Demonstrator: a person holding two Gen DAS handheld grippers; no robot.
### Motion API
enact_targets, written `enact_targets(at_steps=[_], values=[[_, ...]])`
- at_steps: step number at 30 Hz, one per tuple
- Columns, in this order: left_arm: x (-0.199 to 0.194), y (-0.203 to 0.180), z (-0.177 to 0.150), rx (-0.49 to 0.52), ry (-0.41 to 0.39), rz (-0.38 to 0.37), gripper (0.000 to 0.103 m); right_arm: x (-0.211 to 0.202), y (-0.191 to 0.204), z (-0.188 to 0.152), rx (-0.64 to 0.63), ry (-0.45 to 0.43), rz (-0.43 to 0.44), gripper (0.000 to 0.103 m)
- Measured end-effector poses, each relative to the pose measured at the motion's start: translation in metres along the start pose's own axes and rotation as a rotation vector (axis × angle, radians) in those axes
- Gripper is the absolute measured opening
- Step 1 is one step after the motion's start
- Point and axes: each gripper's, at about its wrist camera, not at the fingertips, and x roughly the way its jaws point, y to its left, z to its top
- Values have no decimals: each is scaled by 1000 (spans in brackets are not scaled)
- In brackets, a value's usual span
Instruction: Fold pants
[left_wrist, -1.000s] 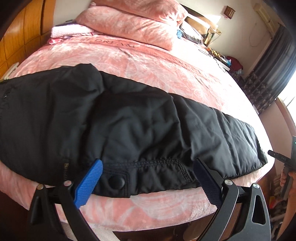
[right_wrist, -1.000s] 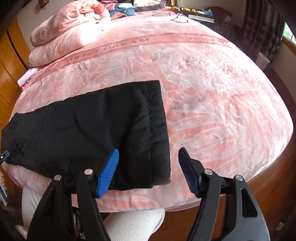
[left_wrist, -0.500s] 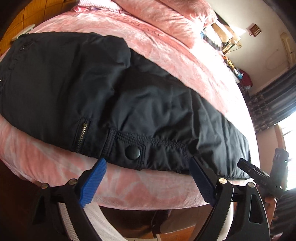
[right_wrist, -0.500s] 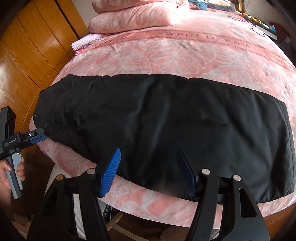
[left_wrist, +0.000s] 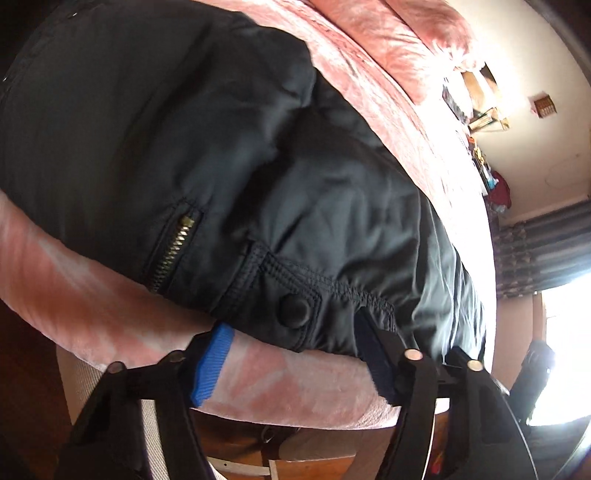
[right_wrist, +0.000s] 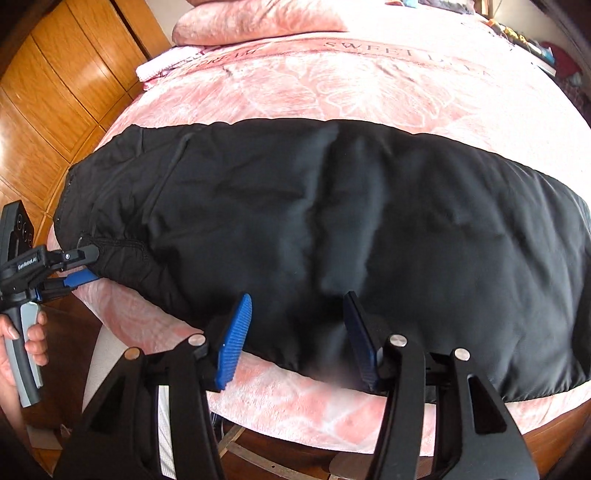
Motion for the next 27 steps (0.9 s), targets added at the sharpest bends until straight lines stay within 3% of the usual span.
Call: enact_targets(at_steps=[2,5,12,15,19,21,25,27], values=[[-2,7,2,-37,-6,-3,41,3,2,-1,-8,2,-10,54],[-7,16,0,-79,-33,-38,34,6,1,-3,-11,3,2,57],[-28,-2,8,-28,-150,8,24,6,3,-4,-26,-7,32,62],[-19,3,9,-18,-121,74,24,13,1,-3,9,22,46,62],[-11,11,-1,3,-108,85,24,16,7,-10,-26,35,23,64],[-12,7,-2,25,-115,90,26,16,5,-10,-12,31,37,64],[-26,10,-6,-14,-124,35,56,4,-1,-8,22,-2,81,64],[-38,19,-7,-31,-155,58,64,-3,1,-7,22,-19,87,64]])
